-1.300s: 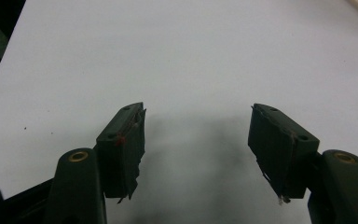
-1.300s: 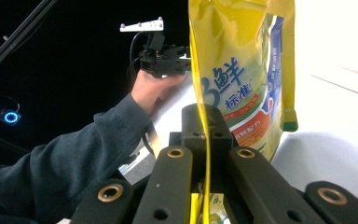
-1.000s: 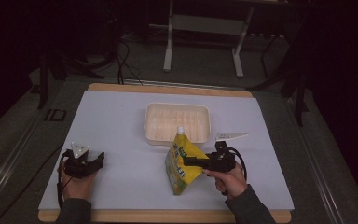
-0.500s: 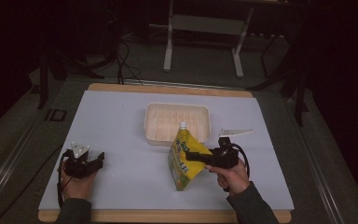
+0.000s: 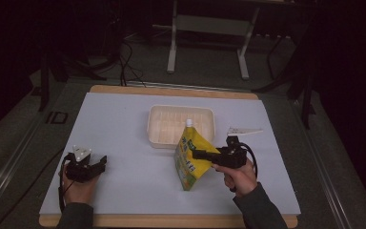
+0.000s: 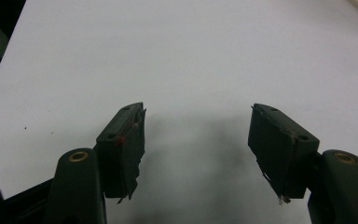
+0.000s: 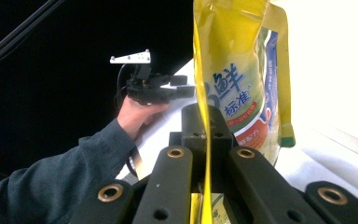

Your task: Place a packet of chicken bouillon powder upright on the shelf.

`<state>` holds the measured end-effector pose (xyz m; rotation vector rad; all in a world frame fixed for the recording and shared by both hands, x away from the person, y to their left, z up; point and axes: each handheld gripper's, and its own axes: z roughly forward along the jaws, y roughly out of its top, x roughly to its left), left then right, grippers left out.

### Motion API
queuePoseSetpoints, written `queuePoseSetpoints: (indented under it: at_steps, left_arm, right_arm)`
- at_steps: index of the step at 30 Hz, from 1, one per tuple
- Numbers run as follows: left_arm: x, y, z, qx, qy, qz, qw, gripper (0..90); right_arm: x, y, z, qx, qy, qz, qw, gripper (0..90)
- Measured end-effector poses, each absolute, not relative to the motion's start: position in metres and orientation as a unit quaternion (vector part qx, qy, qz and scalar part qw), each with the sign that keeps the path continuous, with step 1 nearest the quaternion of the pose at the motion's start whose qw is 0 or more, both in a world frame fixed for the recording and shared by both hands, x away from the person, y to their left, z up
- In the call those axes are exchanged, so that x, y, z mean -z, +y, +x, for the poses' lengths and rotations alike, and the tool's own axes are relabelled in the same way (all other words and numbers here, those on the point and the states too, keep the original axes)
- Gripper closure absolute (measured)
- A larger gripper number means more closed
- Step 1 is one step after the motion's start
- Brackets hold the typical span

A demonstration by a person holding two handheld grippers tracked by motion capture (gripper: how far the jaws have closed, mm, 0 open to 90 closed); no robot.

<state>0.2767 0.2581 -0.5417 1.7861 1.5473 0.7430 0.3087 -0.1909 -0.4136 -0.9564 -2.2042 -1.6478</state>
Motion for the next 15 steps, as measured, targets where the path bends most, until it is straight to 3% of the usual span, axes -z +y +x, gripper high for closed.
queuePoseSetpoints:
  at_steps: [15]
  left_arm:
    - [0.5417, 0.2582, 0.2767, -0.284, 0.590, 0.682, 0.326, 36.0]
  right_arm:
    - [0.4072, -0.1916, 0.3131, 0.566, -0.747, -0.335, 0.095, 90.0]
